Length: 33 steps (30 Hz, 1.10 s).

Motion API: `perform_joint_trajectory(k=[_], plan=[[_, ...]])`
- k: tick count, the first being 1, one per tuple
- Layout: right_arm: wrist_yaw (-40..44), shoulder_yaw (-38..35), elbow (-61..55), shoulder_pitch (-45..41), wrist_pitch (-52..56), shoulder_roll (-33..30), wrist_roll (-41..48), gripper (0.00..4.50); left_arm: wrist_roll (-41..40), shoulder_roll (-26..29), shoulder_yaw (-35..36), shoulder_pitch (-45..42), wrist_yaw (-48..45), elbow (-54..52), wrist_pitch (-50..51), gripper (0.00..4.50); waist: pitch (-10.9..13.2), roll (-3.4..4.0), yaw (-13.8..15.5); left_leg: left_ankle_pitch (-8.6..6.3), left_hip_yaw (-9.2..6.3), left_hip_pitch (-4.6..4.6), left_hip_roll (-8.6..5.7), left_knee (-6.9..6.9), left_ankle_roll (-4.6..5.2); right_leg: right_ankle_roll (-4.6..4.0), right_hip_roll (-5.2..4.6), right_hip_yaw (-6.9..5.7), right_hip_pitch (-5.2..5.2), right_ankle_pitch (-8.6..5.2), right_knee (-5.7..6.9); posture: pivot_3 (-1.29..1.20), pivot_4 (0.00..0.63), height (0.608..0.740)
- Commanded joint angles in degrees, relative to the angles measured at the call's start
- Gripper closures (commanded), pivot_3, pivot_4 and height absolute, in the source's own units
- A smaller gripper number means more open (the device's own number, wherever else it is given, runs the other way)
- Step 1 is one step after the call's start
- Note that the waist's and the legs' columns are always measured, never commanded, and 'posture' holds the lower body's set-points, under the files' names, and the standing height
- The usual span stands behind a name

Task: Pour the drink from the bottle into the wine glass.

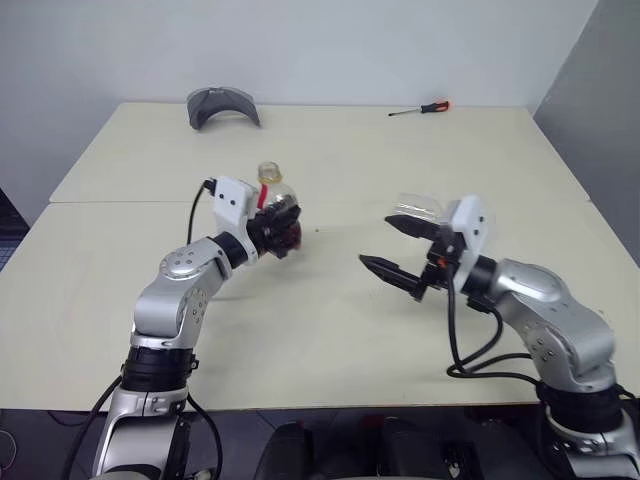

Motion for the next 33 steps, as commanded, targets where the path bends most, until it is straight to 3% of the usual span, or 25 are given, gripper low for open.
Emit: perform_joint_trajectory(k=[1,10,16,30,33], plan=[[0.8,1.6,1.4,-3.0,-2.2,1.5,0.1,0.03,3.4,1.3,5.2,-3.2,3.8,6.0,-7.9,3.46,0.0,0.00,0.0,0.02,0.01,0.00,0.00,0.01,-0.03,0.00,-0.02,0.00,0.00,0.00,0.00,0.00,0.150,0.740],[1.9,4.2,7.2,-7.8,-4.9,4.9,-0.7,0.03,9.2,3.4,9.4,-7.3,9.4,24.8,-21.7,3.46,0.0,-0.01,0.1,0.03,0.00,-0.04,-0.02,0.05,-0.06,0.00,-0.08,-0.07,-0.02,0.01,0.01,0.00,0.150,0.740],[1.7,5.1,8.5,-8.4,-5.9,6.5,-1.2,0.03,9.4,4.7,10.4,-8.6,7.9,34.2,-27.6,3.46,0.0,-0.03,0.1,0.09,0.00,-0.07,-0.02,0.05,-0.16,0.00,-0.09,-0.10,-0.05,0.01,0.02,0.00,0.150,0.740],[0.5,4.3,10.1,-9.4,-6.5,6.4,-3.0,0.03,9.0,2.4,10.5,-11.6,5.3,41.4,-31.5,3.46,0.0,-0.06,-0.1,0.11,-0.04,-0.12,-0.01,0.07,-0.19,-0.01,-0.10,-0.19,-0.10,0.01,0.06,0.00,0.150,0.740],[0.3,4.3,10.2,-9.2,-6.7,6.2,-3.1,0.00,9.0,2.6,10.5,-11.3,5.1,41.3,-31.4,2.59,0.0,-0.06,-0.1,0.11,-0.04,-0.13,0.00,0.07,-0.19,-0.01,-0.10,-0.19,-0.12,0.01,0.07,0.00,0.150,0.740]])
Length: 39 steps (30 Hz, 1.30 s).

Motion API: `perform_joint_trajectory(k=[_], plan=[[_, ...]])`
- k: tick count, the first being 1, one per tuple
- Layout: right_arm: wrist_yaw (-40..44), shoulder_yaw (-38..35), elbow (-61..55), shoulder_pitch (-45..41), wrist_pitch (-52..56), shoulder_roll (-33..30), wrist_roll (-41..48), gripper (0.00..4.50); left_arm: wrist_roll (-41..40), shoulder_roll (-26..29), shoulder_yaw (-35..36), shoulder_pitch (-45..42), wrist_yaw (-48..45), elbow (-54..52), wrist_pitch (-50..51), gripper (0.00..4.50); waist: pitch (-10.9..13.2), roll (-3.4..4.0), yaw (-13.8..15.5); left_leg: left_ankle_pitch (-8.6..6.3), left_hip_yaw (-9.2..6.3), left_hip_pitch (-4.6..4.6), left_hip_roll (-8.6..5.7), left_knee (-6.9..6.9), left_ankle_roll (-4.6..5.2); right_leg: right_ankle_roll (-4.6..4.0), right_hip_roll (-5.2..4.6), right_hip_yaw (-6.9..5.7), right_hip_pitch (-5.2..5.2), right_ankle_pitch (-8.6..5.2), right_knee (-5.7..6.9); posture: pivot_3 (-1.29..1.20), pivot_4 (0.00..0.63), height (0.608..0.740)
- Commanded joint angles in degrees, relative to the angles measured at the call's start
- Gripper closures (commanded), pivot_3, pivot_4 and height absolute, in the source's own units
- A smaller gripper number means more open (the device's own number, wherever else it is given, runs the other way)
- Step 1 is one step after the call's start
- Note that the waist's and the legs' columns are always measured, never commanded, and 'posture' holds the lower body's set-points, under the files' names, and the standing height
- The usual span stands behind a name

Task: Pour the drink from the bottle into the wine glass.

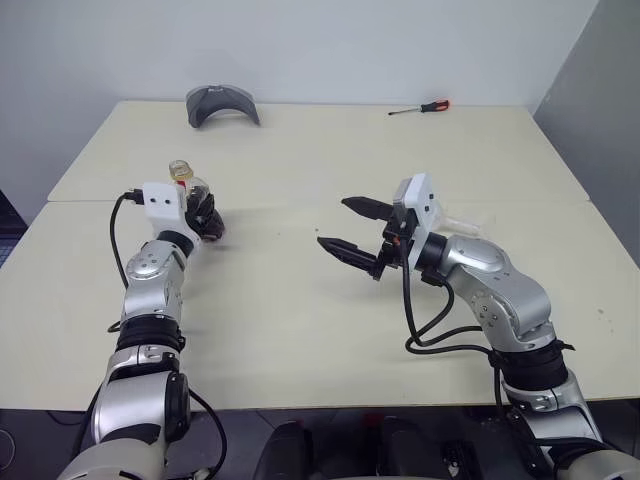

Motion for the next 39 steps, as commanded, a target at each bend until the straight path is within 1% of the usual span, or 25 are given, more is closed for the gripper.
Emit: perform_joint_trajectory(k=[1,8,9,16,20,25,31,36,39], plan=[[-0.3,-1.2,-1.0,-0.8,-1.2,0.0,0.0,0.00,-0.2,0.8,0.7,-1.2,-0.6,-0.7,-1.8,2.28,0.0,0.00,0.0,0.00,0.00,0.00,0.00,0.00,0.00,0.00,0.00,0.00,0.00,0.00,0.00,0.00,0.150,0.740],[-0.2,-1.5,-0.4,-1.4,-1.5,0.1,0.1,0.00,-0.7,0.7,1.0,0.1,-1.3,-2.3,-0.6,0.13,0.0,0.00,0.0,0.00,0.01,-0.01,-0.01,0.00,0.00,0.00,-0.01,0.00,0.00,0.00,0.00,0.00,0.150,0.740],[-0.2,-1.4,-0.4,-1.5,-1.5,0.1,0.1,0.00,-0.8,0.7,1.1,0.3,-1.3,-2.8,-0.4,0.03,0.0,0.00,0.0,0.00,0.01,0.00,-0.01,0.00,0.00,0.00,-0.01,0.00,0.00,0.00,0.00,0.00,0.150,0.740],[0.6,-1.6,0.0,-1.8,-1.7,-0.2,0.4,0.00,-1.3,1.2,1.8,6.2,1.3,-13.8,5.4,0.03,0.0,0.00,-0.1,0.00,0.01,0.00,0.02,0.00,-0.01,0.00,-0.01,0.02,0.00,0.00,0.01,0.00,0.150,0.740],[0.8,-1.7,0.5,-2.1,-2.1,0.0,0.4,0.00,-2.2,0.7,2.5,11.8,3.4,-24.9,11.3,0.03,0.0,0.00,-0.1,0.00,0.00,0.00,0.02,0.00,-0.01,0.00,-0.01,0.03,0.00,0.00,0.01,0.00,0.150,0.740],[0.9,-1.4,1.2,-2.2,-2.9,0.4,0.2,0.00,-4.9,-1.6,4.7,18.2,7.4,-36.9,19.0,0.03,0.0,-0.01,0.0,-0.01,0.00,0.00,0.02,0.00,0.01,0.00,-0.02,0.05,0.01,0.00,0.01,0.00,0.150,0.740],[0.6,-1.5,0.5,-1.1,-2.8,0.6,0.3,0.00,-6.3,-3.3,5.1,25.4,9.9,-49.5,26.1,0.03,0.0,-0.01,0.0,-0.07,0.00,0.01,0.03,-0.01,0.12,0.00,-0.02,0.06,0.01,0.00,0.02,0.00,0.150,0.740],[0.1,-2.0,-1.5,1.9,-2.8,-1.0,-0.3,0.00,-8.3,-3.9,1.4,31.8,8.3,-62.5,33.3,0.03,0.0,-0.02,0.1,-0.08,0.00,0.01,0.03,-0.01,0.13,0.00,-0.02,0.06,0.04,0.00,0.00,0.00,0.150,0.740],[-0.6,-1.4,-3.3,4.8,-3.5,-3.3,-2.6,0.00,-10.6,-3.9,-1.2,34.2,6.4,-69.5,36.9,0.03,0.0,-0.02,0.4,-0.09,-0.01,0.01,0.01,-0.01,0.14,0.00,-0.04,0.06,0.07,0.00,-0.01,0.00,0.150,0.740]])
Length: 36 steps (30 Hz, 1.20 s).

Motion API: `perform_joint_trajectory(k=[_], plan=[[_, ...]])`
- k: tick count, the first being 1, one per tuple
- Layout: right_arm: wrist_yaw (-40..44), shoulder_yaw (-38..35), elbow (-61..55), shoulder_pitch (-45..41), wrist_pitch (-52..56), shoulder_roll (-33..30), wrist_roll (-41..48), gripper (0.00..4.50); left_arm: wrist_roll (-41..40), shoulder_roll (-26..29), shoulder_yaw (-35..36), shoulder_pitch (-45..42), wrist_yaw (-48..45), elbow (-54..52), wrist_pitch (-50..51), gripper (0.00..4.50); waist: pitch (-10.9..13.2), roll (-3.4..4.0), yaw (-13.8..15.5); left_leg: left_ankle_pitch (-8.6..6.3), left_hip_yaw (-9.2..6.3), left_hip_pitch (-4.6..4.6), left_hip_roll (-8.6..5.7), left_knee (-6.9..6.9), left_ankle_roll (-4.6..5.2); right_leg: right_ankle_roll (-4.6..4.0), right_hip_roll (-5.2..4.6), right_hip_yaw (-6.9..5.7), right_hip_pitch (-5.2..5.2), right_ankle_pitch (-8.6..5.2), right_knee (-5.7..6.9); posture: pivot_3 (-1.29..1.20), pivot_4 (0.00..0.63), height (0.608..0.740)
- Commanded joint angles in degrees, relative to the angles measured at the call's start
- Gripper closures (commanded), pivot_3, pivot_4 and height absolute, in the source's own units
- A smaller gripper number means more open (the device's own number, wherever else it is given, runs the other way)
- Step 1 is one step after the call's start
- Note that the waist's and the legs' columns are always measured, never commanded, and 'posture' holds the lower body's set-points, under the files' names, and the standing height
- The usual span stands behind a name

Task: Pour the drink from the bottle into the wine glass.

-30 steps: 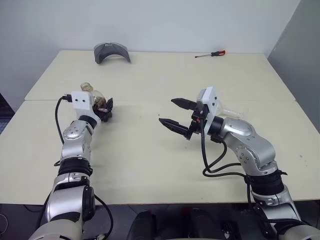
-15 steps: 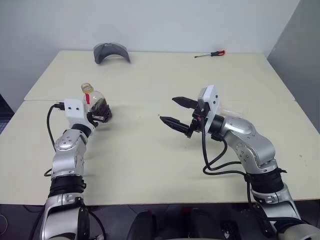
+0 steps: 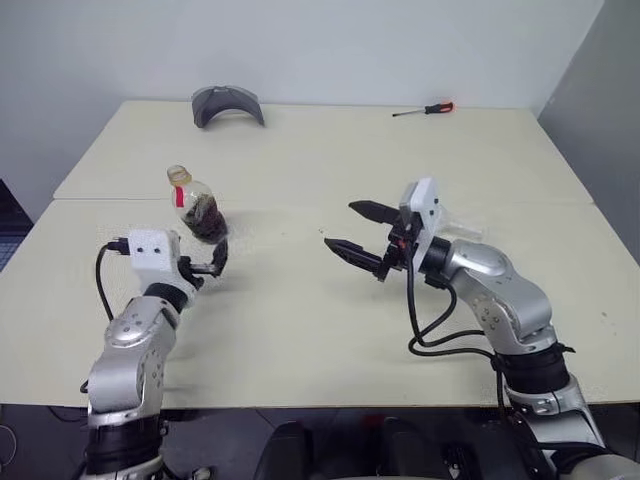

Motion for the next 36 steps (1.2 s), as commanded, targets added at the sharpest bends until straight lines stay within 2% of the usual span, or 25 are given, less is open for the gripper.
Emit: perform_joint_trajectory(k=[1,4,8,17,23,30,36], plan=[[-0.9,0.0,-4.8,3.0,-2.3,-3.1,-3.7,0.00,-4.2,0.0,-2.7,1.2,-2.4,-10.0,4.1,0.03,0.0,0.00,0.1,0.00,-0.01,0.00,0.00,0.00,0.00,0.00,0.00,0.00,0.01,0.00,-0.01,0.00,0.150,0.740],[-3.9,0.6,-6.3,7.3,-3.7,-5.7,-9.0,0.00,-5.6,2.4,-8.5,2.7,-8.7,-14.5,4.7,0.03,0.0,-0.01,0.0,-0.01,-0.01,0.03,-0.01,-0.01,0.01,0.00,0.00,0.01,0.04,0.00,-0.02,0.00,0.150,0.740],[-7.7,0.7,-3.6,10.1,-8.0,-8.8,-17.4,0.00,-8.1,3.3,-12.4,2.5,-13.9,-15.4,4.8,0.03,0.0,0.00,-0.2,0.00,0.05,0.10,0.00,-0.03,-0.01,0.00,0.05,0.08,0.05,0.00,0.01,0.00,0.150,0.740],[-15.9,-1.2,5.2,9.4,-16.8,-16.2,-32.8,0.00,-8.4,6.1,-18.9,-0.3,-25.8,-11.5,1.0,0.03,0.0,0.01,-0.1,0.03,0.12,0.15,-0.01,-0.05,-0.06,0.00,0.10,0.15,0.06,-0.01,-0.01,0.00,0.150,0.740],[-18.7,0.7,12.8,7.5,-22.5,-20.2,-42.2,0.00,-6.0,6.6,-21.3,-3.9,-29.7,-7.4,-1.8,0.03,0.0,0.01,-0.1,0.04,0.16,0.16,-0.01,-0.04,-0.07,0.00,0.10,0.18,0.07,-0.01,-0.01,0.00,0.150,0.740],[-20.4,4.2,21.9,1.3,-23.9,-20.2,-50.6,0.00,-5.2,4.7,-21.5,-7.3,-29.2,-4.0,-3.3,0.03,0.0,0.02,-0.2,0.08,0.23,0.17,0.01,-0.04,-0.14,0.00,0.12,0.22,0.06,-0.01,-0.01,0.00,0.150,0.740],[-22.4,7.8,28.4,-3.3,-23.7,-18.5,-57.1,0.00,-5.3,3.8,-21.5,-3.7,-28.2,-6.4,-3.2,0.03,0.0,0.02,-0.3,0.09,0.29,0.17,0.03,-0.04,-0.15,0.00,0.11,0.28,0.06,-0.01,-0.01,0.00,0.150,0.740]])
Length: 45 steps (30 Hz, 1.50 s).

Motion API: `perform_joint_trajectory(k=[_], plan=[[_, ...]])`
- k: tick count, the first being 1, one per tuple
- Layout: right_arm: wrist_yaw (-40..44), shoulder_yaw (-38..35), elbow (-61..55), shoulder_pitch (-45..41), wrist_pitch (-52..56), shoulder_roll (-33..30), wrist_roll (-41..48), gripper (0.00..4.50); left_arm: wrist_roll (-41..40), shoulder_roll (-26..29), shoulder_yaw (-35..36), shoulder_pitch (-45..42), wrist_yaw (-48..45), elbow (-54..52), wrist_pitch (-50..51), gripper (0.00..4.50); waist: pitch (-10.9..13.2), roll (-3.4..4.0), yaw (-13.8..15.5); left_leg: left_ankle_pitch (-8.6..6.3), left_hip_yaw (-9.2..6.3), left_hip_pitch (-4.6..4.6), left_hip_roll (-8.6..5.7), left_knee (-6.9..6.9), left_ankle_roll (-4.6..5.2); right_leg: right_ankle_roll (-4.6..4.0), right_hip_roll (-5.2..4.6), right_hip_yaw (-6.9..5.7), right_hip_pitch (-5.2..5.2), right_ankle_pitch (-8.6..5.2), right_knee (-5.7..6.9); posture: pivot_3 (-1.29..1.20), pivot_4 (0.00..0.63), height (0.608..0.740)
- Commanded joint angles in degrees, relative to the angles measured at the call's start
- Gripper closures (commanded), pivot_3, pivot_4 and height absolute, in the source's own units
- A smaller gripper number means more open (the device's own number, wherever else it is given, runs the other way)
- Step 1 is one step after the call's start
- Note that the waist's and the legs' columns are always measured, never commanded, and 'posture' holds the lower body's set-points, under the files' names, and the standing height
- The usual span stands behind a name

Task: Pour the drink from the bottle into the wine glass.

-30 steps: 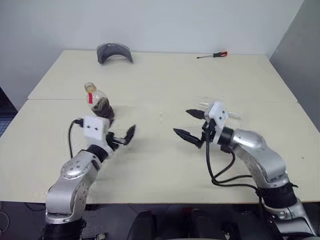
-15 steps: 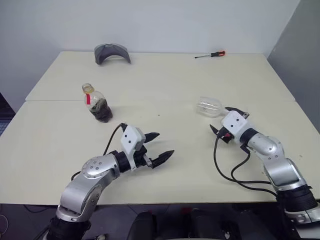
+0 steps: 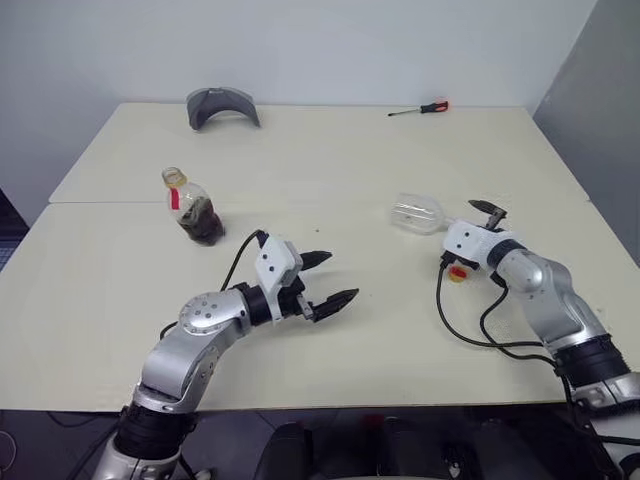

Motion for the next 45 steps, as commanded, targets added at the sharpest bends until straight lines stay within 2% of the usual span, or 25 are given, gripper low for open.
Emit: perform_joint_trajectory(k=[1,9,20,23,33,34,41,44,45], plan=[[-1.6,1.3,2.7,-2.9,-0.5,0.2,-3.6,0.00,-0.7,0.0,0.1,2.4,0.0,-3.6,-0.4,0.03,0.0,0.00,-0.1,0.00,0.00,0.00,0.00,0.00,0.00,0.00,0.00,0.00,0.00,0.00,0.00,0.00,0.150,0.740],[-2.5,1.2,10.9,-7.3,-3.1,1.6,-4.0,0.00,-10.2,0.8,2.0,1.2,-3.3,-6.3,6.7,0.03,0.0,0.00,0.1,0.00,0.01,-0.01,-0.01,0.02,0.00,0.00,-0.03,-0.01,0.00,0.00,0.00,0.00,0.150,0.740],[-2.7,1.7,15.2,-10.0,-4.9,2.3,-4.8,0.00,-9.5,1.9,2.3,-0.9,-3.2,-4.1,6.4,0.03,0.0,0.00,-0.1,0.01,0.01,0.00,-0.01,0.02,-0.01,0.00,-0.02,-0.01,0.00,0.00,0.01,0.00,0.150,0.740],[-1.5,1.5,14.6,-9.8,-5.3,2.4,-4.0,0.64,-9.5,1.9,2.6,-1.2,-3.1,-3.5,6.4,0.00,0.0,0.01,-0.1,0.01,0.02,0.00,0.00,0.02,-0.01,0.00,-0.02,0.00,0.00,0.00,0.00,0.00,0.150,0.740],[-2.6,1.7,14.4,-10.0,-6.4,2.3,-5.0,4.23,-9.9,1.5,3.0,-0.9,-1.6,-3.7,7.2,0.00,0.0,0.02,-0.1,0.01,0.02,-0.01,0.00,0.02,-0.01,0.00,-0.02,0.00,0.00,0.00,0.00,0.00,0.150,0.740],[-3.0,1.8,14.4,-10.1,-6.5,2.3,-5.3,4.36,-10.0,1.5,3.0,-0.8,-1.5,-3.8,7.3,0.00,0.0,0.02,-0.1,0.01,0.03,0.00,-0.01,0.02,-0.01,0.00,-0.02,0.01,0.00,0.00,0.00,0.00,0.150,0.740],[-6.3,2.1,14.8,-12.8,-8.6,3.2,-7.2,4.36,-11.6,1.5,4.1,0.3,-0.7,-4.9,8.9,0.00,0.0,0.03,-0.1,0.01,0.03,-0.01,0.00,0.02,-0.02,0.00,-0.02,0.00,0.00,0.00,0.01,0.00,0.150,0.740],[-6.6,0.1,14.8,-14.2,-10.1,6.4,-3.1,4.36,-13.6,1.1,5.5,2.0,0.1,-6.4,9.9,0.00,0.0,0.03,-0.7,0.01,0.03,0.00,0.02,0.02,-0.02,0.00,-0.01,0.01,-0.01,0.00,0.01,0.00,0.150,0.740],[-5.9,-1.6,14.5,-14.6,-10.2,9.2,0.8,4.36,-14.8,1.1,6.1,2.8,0.4,-7.3,10.5,0.00,0.0,0.03,-0.8,0.01,0.02,0.00,0.04,0.02,-0.02,0.00,0.00,0.00,-0.01,0.00,0.01,0.00,0.150,0.740]])
